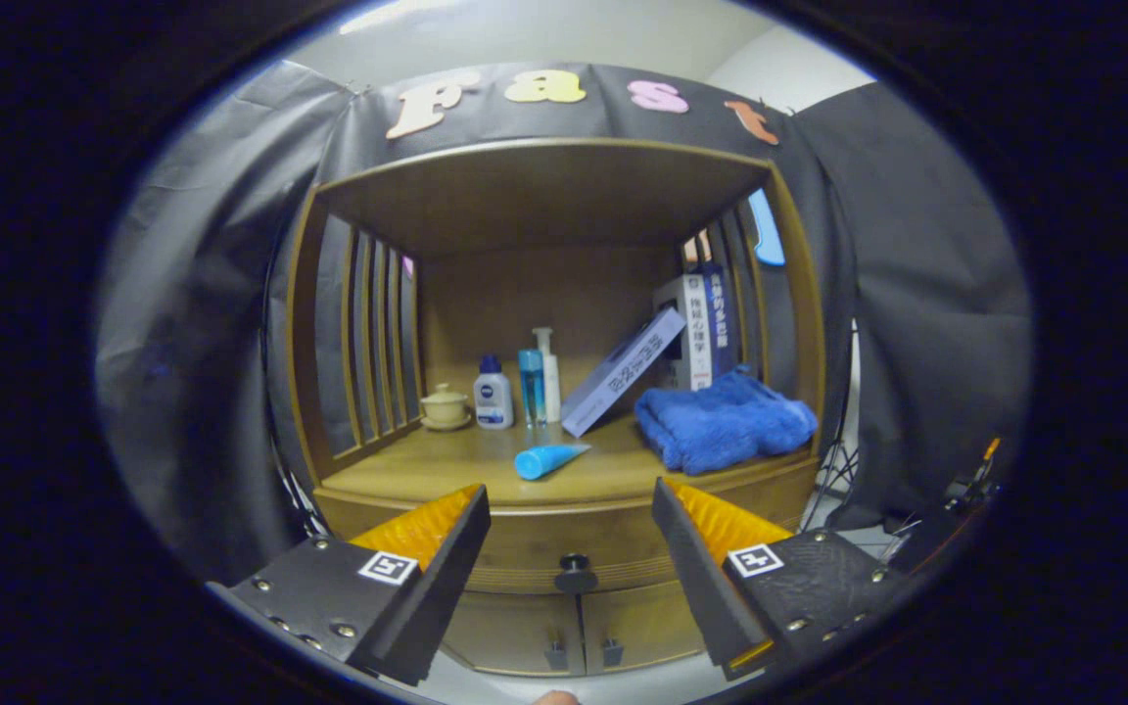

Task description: Pull open the drawer, take out the items inside it, and place them on the countertop above the cabinet.

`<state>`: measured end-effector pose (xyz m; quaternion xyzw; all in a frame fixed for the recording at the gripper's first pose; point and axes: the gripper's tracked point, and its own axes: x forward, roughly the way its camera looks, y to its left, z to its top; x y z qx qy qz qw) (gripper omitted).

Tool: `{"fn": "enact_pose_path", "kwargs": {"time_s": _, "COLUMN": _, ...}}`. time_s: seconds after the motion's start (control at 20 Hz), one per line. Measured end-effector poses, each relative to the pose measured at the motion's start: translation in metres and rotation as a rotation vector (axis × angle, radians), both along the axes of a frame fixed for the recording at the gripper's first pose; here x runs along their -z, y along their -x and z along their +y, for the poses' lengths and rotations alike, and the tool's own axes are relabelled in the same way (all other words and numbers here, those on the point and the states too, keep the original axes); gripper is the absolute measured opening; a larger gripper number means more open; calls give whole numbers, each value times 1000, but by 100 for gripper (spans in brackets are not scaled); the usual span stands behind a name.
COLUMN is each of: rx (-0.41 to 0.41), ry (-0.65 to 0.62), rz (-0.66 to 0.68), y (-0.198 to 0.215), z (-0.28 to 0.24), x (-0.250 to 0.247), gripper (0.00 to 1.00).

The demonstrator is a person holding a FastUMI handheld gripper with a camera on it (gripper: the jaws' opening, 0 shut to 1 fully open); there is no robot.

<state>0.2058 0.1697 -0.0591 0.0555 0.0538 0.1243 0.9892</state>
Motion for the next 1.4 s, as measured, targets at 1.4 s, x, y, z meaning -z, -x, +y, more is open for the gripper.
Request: {"fn": "enact_pose_path", "kwargs": {"time_s": 1.4, "rx": 176, "ry": 90, "rz": -182, "y": 43, "z": -76, "x": -70, "gripper": 96}}
